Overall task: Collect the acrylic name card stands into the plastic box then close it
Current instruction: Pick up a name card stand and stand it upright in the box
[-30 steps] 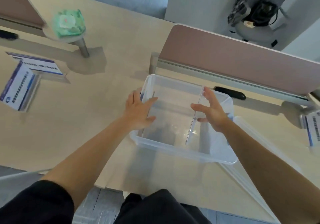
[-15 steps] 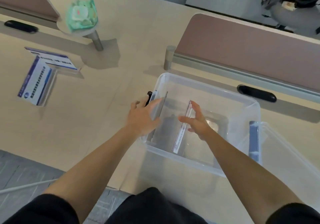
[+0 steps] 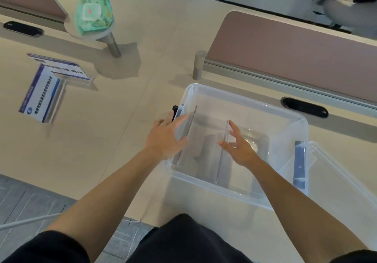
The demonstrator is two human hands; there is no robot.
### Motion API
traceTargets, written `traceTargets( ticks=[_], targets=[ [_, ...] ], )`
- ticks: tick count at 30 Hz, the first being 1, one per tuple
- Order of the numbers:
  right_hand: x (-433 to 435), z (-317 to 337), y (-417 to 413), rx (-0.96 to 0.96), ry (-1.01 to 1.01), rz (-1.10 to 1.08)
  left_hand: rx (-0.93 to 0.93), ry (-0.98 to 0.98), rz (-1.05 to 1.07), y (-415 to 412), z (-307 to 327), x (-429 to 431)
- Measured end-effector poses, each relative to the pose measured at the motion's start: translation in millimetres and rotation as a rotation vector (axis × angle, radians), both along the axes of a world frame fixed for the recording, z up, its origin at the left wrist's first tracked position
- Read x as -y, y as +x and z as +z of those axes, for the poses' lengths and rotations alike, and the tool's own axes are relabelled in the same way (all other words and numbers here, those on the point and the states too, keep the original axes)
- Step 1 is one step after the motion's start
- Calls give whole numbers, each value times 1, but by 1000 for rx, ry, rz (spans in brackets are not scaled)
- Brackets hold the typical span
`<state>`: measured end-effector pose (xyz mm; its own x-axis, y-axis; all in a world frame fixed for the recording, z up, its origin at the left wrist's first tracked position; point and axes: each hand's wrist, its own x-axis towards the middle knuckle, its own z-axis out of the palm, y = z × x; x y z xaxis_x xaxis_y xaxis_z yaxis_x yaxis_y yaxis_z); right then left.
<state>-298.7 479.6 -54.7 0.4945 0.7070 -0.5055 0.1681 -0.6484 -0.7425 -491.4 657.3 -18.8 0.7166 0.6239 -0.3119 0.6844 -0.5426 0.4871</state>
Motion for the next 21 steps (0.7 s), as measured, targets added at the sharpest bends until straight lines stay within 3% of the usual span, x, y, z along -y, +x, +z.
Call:
traceTargets(
  ticks=[9,21],
  targets=[
    [38,9,-1,-19,-116,211,12,-13,7,0,-2,1],
    [-3,0,-11,-18,-109,248,66,-58,32,-1,-3,0]
  ],
)
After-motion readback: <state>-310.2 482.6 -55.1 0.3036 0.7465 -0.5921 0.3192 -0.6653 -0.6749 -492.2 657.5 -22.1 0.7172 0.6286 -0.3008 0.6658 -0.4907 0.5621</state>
